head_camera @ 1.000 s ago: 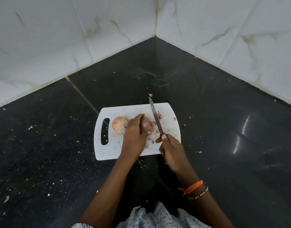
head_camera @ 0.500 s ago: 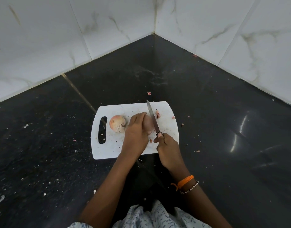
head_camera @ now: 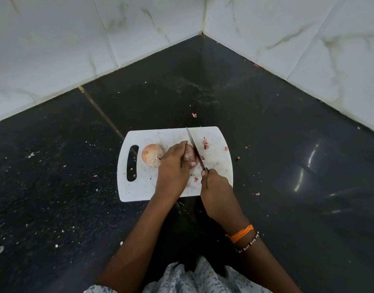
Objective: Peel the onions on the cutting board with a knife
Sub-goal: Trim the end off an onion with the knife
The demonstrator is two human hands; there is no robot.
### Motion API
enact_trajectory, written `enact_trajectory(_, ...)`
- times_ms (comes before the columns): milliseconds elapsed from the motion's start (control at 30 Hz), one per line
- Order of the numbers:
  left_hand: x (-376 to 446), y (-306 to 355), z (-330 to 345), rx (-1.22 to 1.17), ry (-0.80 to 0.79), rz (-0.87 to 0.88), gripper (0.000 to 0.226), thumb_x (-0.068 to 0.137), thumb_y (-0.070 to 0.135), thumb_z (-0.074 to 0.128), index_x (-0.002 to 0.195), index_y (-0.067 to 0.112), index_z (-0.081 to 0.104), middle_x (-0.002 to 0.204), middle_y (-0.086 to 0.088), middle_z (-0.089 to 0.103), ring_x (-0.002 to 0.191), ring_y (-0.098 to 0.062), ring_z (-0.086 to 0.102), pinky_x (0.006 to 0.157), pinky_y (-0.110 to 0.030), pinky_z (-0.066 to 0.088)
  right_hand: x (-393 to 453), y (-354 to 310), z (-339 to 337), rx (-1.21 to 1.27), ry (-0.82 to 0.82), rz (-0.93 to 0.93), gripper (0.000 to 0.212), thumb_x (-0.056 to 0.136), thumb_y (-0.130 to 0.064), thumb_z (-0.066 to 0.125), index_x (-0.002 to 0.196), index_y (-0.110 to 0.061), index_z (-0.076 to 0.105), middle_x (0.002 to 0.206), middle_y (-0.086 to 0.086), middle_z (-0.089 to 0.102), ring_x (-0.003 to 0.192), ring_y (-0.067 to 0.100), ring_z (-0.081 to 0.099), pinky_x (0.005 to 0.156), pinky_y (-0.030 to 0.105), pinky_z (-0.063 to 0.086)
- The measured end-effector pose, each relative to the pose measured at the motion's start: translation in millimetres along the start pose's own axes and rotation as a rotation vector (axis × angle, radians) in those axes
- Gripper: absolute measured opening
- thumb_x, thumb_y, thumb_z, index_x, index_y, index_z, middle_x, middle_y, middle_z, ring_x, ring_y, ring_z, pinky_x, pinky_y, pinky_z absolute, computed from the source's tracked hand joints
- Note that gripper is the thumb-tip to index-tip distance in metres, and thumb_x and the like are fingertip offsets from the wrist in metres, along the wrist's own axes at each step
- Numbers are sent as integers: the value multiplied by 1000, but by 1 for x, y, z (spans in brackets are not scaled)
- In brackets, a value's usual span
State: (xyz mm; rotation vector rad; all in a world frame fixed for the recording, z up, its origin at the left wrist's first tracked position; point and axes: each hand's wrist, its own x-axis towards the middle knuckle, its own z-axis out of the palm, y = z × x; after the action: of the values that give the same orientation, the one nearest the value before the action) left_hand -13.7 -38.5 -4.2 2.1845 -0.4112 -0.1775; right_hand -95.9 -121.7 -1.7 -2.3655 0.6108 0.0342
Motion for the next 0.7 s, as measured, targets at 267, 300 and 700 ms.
enact_trajectory(267, -1, 6, 8, 89, 45, 32, 50, 88, -5, 53, 136, 5, 45, 138, -9, 50, 123, -21, 48, 93, -6, 24, 16, -2, -8, -69, -84, 21, 21, 103, -25, 30, 91, -11, 41, 91, 13, 58, 84, 32, 57, 63, 30, 34)
enact_trajectory(300, -1, 5, 8, 69, 47, 22, 50, 88, -6, 53, 136, 4, 46, 137, -10, 51, 123, -22, 48, 94, -6, 24, 17, -3, -9, -72, -95, 22, 20, 103, -24, 30, 90, -12, 40, 93, 13, 58, 84, 32, 56, 64, 31, 33)
enact_trajectory(700, 2, -4, -2, -142, 19, -49, 52, 87, 2, 59, 137, 11, 46, 138, -2, 51, 122, -5, 42, 99, -10, 28, 4, -6, -2, -69, -150, 67, 18, 103, -30, 29, 92, -18, 38, 87, 5, 55, 69, 16, 50, 61, 29, 36)
